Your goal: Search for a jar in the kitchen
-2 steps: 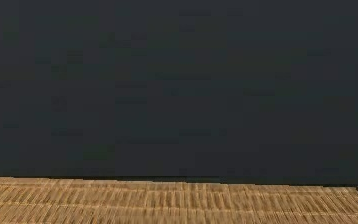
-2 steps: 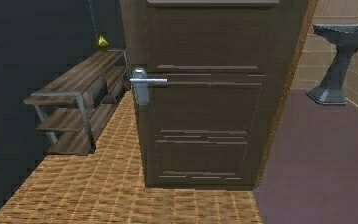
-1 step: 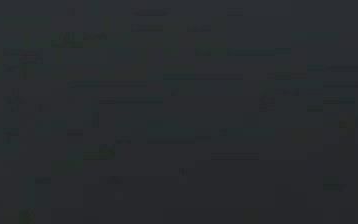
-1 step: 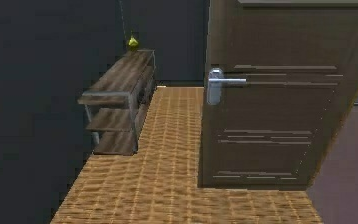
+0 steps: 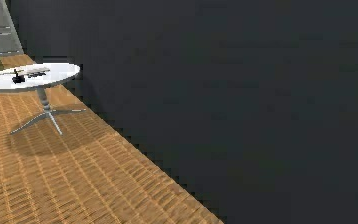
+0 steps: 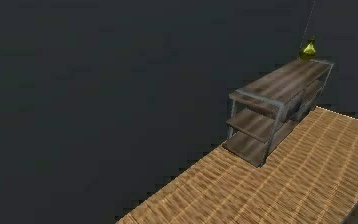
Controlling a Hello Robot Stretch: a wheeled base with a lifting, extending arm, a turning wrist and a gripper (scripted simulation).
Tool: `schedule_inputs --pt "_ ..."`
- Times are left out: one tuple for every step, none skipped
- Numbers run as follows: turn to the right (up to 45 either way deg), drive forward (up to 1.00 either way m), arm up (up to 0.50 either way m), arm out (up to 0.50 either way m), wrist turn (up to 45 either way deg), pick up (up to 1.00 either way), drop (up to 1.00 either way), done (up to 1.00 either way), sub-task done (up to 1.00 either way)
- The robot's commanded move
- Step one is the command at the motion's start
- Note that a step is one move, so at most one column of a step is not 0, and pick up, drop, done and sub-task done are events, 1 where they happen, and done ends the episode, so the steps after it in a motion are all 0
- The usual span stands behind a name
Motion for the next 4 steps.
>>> schedule_inputs --pt "0.0 0.15 0.0 0.0 0.0 0.0 0.0 0.0 0.0" --pt "-24.0 0.0 0.0 0.0 0.0 0.0 0.0 0.0 0.0" --pt "0.0 0.25 0.0 0.0 0.0 0.0 0.0 0.0 0.0" --pt "-18.0 0.0 0.0 0.0 0.0 0.0 0.0 0.0 0.0"
